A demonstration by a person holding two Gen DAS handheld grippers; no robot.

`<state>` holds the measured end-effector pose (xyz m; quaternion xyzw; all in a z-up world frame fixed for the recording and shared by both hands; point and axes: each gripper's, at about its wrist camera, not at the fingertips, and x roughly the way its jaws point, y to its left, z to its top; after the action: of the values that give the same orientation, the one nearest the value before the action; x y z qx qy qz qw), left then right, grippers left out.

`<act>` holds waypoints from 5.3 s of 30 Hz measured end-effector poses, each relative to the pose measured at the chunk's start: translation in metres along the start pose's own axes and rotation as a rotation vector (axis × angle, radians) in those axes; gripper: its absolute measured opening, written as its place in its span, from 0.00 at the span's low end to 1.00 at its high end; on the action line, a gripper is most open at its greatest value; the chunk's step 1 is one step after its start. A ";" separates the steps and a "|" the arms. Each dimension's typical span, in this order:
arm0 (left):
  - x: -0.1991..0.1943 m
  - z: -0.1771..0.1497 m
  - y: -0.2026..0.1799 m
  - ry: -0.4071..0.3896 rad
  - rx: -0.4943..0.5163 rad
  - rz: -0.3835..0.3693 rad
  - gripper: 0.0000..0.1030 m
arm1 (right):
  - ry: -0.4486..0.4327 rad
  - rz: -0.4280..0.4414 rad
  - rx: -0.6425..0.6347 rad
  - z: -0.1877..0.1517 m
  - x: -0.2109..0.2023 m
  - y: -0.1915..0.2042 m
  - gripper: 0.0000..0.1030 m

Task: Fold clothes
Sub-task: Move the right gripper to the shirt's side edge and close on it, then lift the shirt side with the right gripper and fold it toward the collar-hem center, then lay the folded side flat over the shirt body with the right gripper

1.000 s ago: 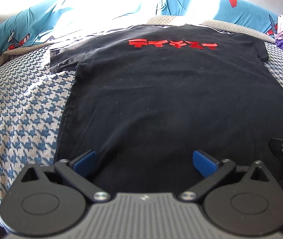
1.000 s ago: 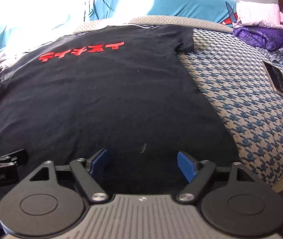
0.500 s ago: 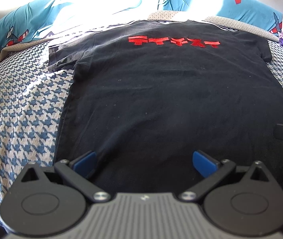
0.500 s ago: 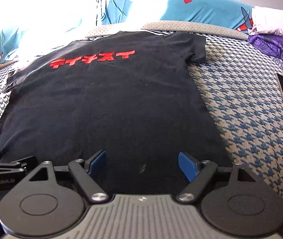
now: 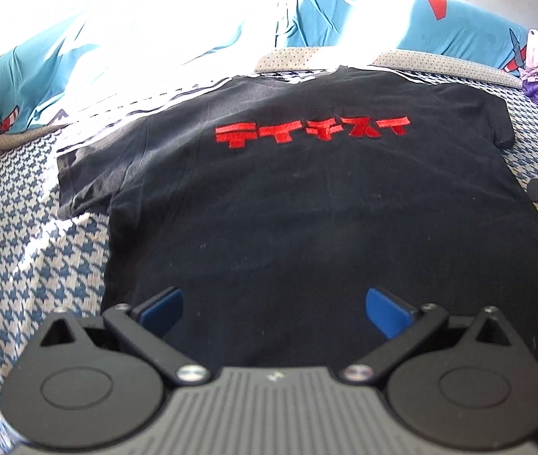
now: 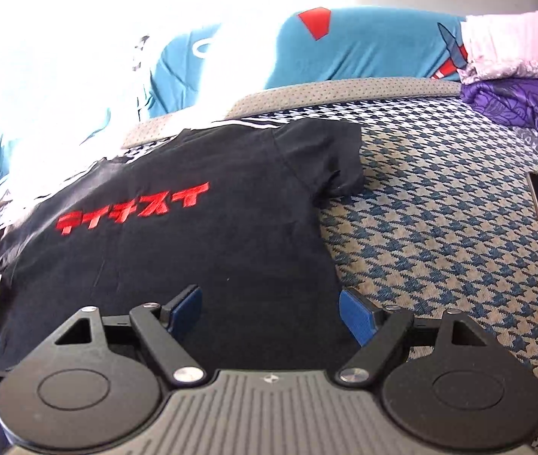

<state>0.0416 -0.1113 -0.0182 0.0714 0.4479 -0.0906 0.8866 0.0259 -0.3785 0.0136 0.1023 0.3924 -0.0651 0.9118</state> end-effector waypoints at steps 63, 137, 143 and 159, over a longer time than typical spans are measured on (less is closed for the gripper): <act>0.065 0.037 0.030 0.059 -0.121 -0.046 1.00 | -0.287 -0.011 0.358 0.095 0.092 -0.033 0.06; 0.065 0.038 0.033 0.052 -0.157 -0.055 1.00 | -0.189 0.301 0.128 0.109 0.115 0.066 0.14; 0.063 0.038 0.031 0.043 -0.147 -0.053 1.00 | -0.205 0.275 0.139 0.111 0.103 0.043 0.14; 0.062 0.041 0.037 0.030 -0.174 -0.026 1.00 | 0.010 0.060 -0.163 0.078 0.119 0.052 0.15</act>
<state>0.1178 -0.0901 -0.0422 -0.0103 0.4682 -0.0618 0.8814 0.1726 -0.3511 -0.0139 0.0397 0.3976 -0.0052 0.9167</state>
